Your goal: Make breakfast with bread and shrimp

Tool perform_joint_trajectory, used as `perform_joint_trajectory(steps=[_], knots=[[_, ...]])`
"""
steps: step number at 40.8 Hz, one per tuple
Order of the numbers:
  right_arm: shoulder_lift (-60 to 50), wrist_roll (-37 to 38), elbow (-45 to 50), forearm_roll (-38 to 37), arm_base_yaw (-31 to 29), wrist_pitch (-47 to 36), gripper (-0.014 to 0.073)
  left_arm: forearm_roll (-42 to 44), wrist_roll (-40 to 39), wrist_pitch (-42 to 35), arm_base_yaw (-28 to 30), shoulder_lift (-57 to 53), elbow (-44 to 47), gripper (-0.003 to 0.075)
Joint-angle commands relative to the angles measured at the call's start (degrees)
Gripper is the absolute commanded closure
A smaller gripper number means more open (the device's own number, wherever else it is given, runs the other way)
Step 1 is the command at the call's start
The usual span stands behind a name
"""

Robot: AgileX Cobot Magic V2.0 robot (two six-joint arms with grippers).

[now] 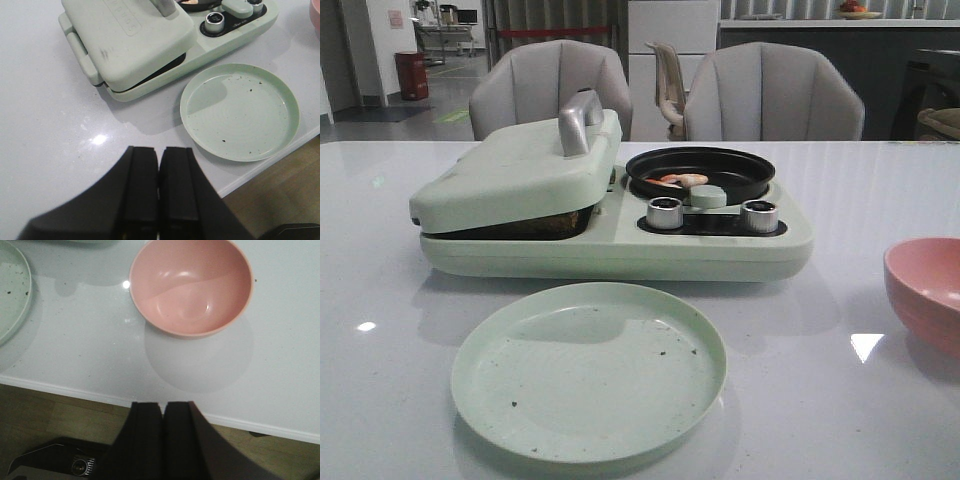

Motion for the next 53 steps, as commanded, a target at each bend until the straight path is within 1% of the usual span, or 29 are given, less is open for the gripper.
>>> perform_joint_trajectory(steps=[1,5,26,30,33,36,39,42,47,53], knots=[[0.05,0.05,-1.60,-0.20,-0.07,-4.38,0.0559,-0.80,-0.44,-4.52,-0.46,-0.07,-1.42,0.0610],[0.05,0.05,-1.60,0.87,-0.07,-4.16,0.0559,-1.78,-0.44,-5.21,-0.46,-0.07,-1.42,0.0610],[0.05,0.05,-1.60,0.87,-0.07,-4.16,0.0559,-2.05,-0.44,-4.71,-0.46,-0.07,-1.42,0.0610],[0.05,0.05,-1.60,0.87,-0.07,-4.16,0.0559,-2.05,-0.34,-5.01,-0.28,-2.61,-0.72,0.0610],[0.05,0.05,-1.60,0.87,-0.07,-4.16,0.0559,0.00,-0.19,-5.82,1.35,-5.30,0.80,0.0610],[0.05,0.05,-1.60,0.87,-0.07,-4.16,0.0559,0.00,-0.19,-10.50,3.66,-8.90,4.16,0.0610],[0.05,0.05,-1.60,0.87,-0.07,-4.16,0.0559,0.00,-0.19,-19.01,7.25,-13.91,9.69,0.0610],[0.05,0.05,-1.60,0.87,-0.07,-4.16,0.0559,0.00,-0.19,-25.66,10.75,-18.60,15.97,0.0610],[0.05,0.05,-1.60,0.87,-0.07,-4.16,0.0559,-1.54,-0.19,-32.34,15.92,-26.83,25.88,0.0610],[0.05,0.05,-1.60,0.87,-0.07,-4.16,0.0559,-5.32,-0.19,-38.63,21.18,-33.81,34.97,0.0610]])
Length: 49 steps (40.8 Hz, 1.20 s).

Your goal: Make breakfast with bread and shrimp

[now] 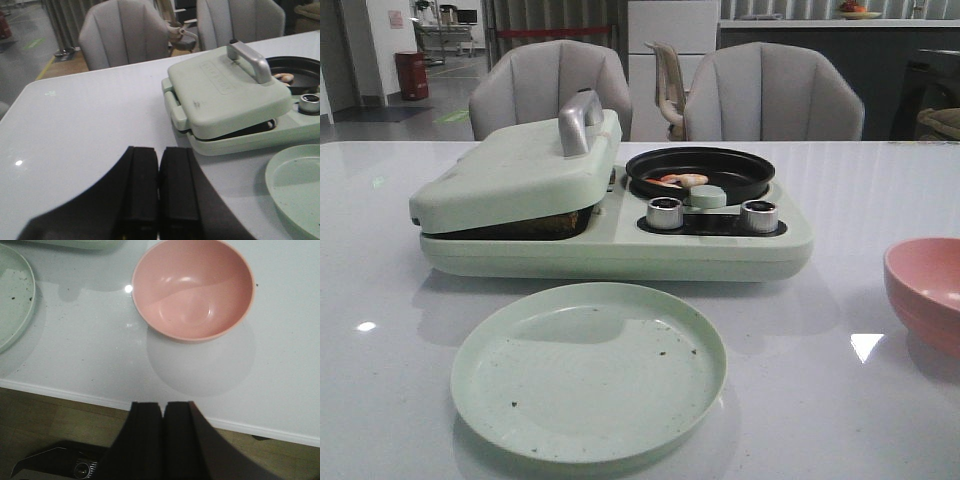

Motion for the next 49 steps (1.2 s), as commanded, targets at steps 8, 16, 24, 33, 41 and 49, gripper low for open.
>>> perform_joint_trajectory(steps=[8,16,24,33,41,49], knots=[[0.05,-0.01,-1.60,0.41,-0.07,-3.74,0.0559,-4.81,-0.19,-17.70,4.56,-6.10,9.68,0.0610],[0.05,-0.01,-1.60,0.40,-0.07,-3.69,0.0559,-4.81,-0.19,-23.01,4.56,-6.10,12.37,0.0610],[0.05,-0.01,-1.60,0.40,-0.07,-3.69,0.0559,-4.81,-0.19,-23.15,5.13,-5.98,12.37,0.0610],[0.05,-0.01,-1.60,0.40,-0.07,-3.69,0.0559,-4.89,-0.19,-23.15,4.95,-5.98,12.37,0.0610],[0.05,-0.01,-1.60,0.40,-0.07,-3.69,0.0559,1.11,-6.17,-23.15,4.95,-5.98,12.37,0.0610],[0.05,-0.01,-1.60,0.40,-0.07,-3.69,0.0559,4.37,-9.33,-23.27,5.49,-5.98,12.37,0.0610]])
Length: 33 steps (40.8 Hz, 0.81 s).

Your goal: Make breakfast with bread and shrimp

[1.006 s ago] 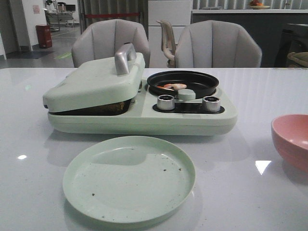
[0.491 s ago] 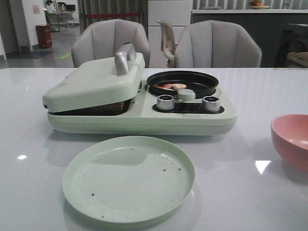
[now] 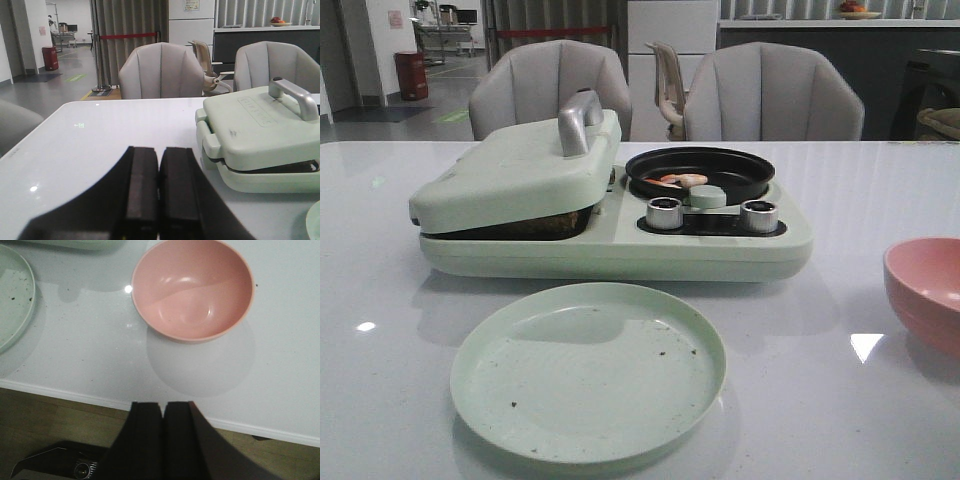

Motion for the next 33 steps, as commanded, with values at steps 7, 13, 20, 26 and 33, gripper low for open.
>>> perform_joint_trajectory(steps=[7,13,20,26,33], knots=[[0.19,-0.09,-1.60,0.40,-0.07,-3.60,0.0559,0.72,-1.33,-6.38,1.67,-1.18,0.44,0.0610],[0.19,-0.09,-1.60,0.40,-0.07,-3.60,0.0559,0.72,-1.33,-6.28,1.67,-1.18,0.44,0.0610],[0.19,-0.09,-1.60,0.40,-0.07,-3.60,0.0559,0.72,-1.33,-6.28,1.67,-1.18,0.44,0.0610],[0.19,-0.09,-1.60,0.40,-0.07,-3.60,0.0559,0.72,-1.33,-6.28,1.67,-1.18,0.44,0.0610],[0.19,-0.09,-1.60,0.40,-0.07,-3.60,0.0559,0.72,-1.33,-6.28,1.67,-1.18,0.44,0.0610]])
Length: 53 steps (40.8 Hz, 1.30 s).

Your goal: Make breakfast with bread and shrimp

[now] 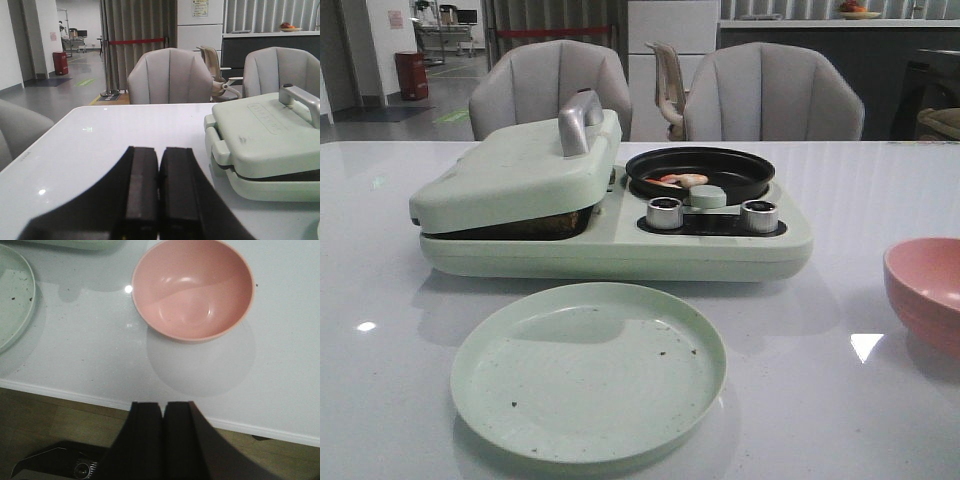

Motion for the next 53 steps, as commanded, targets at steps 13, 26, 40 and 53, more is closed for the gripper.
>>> perform_joint_trajectory(steps=[13,26,40,53], knots=[[-2.16,-0.36,-0.69,-1.09,-0.11,-4.97,0.0559,-0.01,-0.69,-5.18,0.04,-1.18,0.44,0.0610],[-21.38,-0.26,21.04,-1.93,-6.64,-44.38,0.0559,-0.01,-0.69,-5.18,0.04,-1.18,0.44,0.0610],[-33.69,-0.23,31.67,-1.52,-8.07,-55.14,0.0559,-0.01,-0.69,-5.18,0.04,-1.18,0.44,0.0610],[-33.69,-0.23,31.86,-1.47,-7.97,-54.24,0.0559,-0.01,-0.69,-5.18,0.04,-1.18,0.44,0.0610]])
